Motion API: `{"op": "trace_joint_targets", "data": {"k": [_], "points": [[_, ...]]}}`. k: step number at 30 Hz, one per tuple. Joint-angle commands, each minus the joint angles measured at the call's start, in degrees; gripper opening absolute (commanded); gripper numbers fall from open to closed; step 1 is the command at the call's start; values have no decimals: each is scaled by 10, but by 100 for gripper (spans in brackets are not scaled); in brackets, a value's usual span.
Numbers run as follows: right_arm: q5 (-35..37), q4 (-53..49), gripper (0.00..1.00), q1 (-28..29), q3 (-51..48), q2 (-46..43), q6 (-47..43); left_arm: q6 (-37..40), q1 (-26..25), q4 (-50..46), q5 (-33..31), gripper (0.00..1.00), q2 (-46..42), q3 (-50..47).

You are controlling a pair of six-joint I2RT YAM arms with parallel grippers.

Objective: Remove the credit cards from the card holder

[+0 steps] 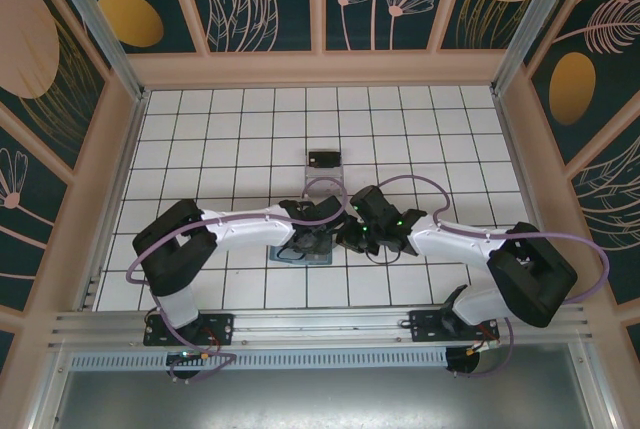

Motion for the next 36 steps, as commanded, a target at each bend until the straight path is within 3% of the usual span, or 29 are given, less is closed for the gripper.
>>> {"op": "trace_joint_targets", "data": {"k": [1,11,16,20,32,36], "points": [[15,-4,9,-2,-2,-14,0,2,-2,-17,-13,32,8,-15],[23,-22,9,-20,-6,-28,-10,7,0,2,-11,9,-24,-23],[34,-48,20,-25,6,-40,-19,2,2,29,-7,6,-62,-39],[52,-81,30,-31,23,-52,-26,2,12,107,35,4,-103,-87],[41,-79,34,-37,49,-75,-24,-17,44,265,128,4,-162,-174],[-6,-35,34,-42,41,-60,-20,-24,48,286,144,4,-160,-186]]}}
